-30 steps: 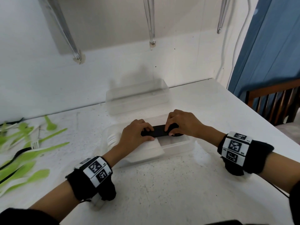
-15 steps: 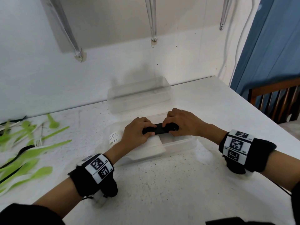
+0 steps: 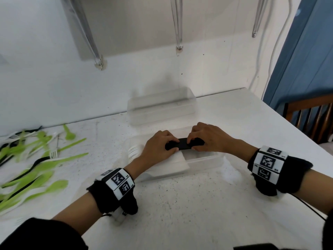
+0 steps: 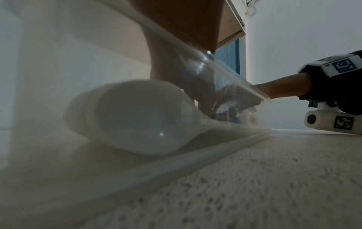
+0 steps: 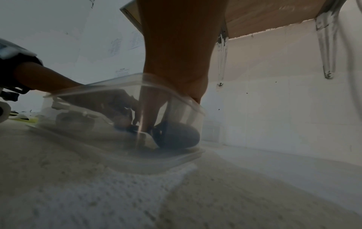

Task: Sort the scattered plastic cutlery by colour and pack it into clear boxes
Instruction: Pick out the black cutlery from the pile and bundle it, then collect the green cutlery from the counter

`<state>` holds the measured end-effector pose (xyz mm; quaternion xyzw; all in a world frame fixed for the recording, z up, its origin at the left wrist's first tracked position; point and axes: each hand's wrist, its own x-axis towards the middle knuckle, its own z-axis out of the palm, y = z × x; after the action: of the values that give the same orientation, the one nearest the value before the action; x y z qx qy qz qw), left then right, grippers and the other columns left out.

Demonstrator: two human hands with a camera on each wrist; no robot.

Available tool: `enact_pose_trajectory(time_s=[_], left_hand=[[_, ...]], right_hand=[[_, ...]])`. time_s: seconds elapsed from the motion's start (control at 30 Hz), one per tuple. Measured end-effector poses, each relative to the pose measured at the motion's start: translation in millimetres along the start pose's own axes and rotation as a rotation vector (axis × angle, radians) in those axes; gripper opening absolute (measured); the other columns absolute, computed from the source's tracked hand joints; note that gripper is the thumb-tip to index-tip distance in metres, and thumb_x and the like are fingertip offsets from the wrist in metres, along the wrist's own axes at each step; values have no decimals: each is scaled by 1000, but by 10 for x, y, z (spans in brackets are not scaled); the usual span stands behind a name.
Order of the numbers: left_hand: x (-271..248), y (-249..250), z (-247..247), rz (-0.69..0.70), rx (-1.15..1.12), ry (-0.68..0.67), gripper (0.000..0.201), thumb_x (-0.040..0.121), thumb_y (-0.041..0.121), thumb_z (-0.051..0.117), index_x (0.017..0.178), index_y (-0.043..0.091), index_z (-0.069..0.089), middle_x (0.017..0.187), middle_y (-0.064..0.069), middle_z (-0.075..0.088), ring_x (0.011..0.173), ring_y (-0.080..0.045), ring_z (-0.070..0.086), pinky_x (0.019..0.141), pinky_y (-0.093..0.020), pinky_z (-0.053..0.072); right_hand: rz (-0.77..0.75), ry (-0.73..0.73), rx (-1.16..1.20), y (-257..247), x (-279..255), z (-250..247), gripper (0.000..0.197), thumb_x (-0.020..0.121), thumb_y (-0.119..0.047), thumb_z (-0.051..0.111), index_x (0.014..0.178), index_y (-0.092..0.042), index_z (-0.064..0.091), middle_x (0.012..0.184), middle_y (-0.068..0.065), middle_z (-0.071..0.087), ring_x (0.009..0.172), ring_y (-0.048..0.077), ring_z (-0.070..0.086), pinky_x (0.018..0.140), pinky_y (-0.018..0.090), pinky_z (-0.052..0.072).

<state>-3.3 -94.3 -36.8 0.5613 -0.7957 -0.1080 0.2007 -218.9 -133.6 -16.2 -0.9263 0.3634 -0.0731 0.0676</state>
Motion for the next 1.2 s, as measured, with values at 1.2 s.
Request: enact_pose_trajectory(time_s=[1.2], left_hand=[[-2277, -1694, -1716, -241, -266, 259, 23, 84, 1, 64, 106, 6, 65, 103, -8, 62, 86, -12, 56, 68, -7, 43]], right_hand=[[-119, 194, 504, -3176, 1437, 366, 27, 84, -9, 63, 111, -13, 64, 98, 4, 64, 86, 13, 54, 73, 19, 37]])
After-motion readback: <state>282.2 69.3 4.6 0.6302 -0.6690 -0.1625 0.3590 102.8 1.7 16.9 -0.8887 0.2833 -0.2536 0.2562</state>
